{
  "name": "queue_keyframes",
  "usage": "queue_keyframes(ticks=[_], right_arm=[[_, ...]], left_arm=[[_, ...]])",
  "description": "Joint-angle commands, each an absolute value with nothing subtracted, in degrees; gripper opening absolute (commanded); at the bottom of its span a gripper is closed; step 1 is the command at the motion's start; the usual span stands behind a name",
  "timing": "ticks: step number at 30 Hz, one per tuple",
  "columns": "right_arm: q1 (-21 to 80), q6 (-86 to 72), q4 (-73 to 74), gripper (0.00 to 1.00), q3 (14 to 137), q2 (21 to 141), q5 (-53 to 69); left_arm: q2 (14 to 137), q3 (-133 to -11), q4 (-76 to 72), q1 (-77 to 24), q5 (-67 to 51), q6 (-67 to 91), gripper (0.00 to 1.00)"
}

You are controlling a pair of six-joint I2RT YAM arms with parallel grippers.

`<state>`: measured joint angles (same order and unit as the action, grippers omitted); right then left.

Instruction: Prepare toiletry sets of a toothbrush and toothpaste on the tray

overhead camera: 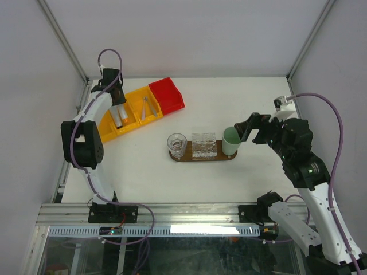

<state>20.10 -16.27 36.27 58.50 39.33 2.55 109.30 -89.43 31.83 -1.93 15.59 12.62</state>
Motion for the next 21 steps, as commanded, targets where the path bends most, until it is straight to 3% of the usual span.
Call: queue_keyframes(ticks=[1,11,21], right_arm=[[19.86,-16.79,33.84,0.99,59.75,39.63,4.20],[19.86,-17.82,33.14,0.99,60.43,41.89,6.77],[19.91,-20.14,32.92,0.99,64.07,47.72,15.63]], left_arm=[[101.93,-88.46,29.36,-2.33,17.56,13.20,0.23],[87.19,-83.14,28.52,-3.17,13.44,14.02,0.23],[71.87,-80.74,25.35,-14.91,4.31,12.15,0.24]])
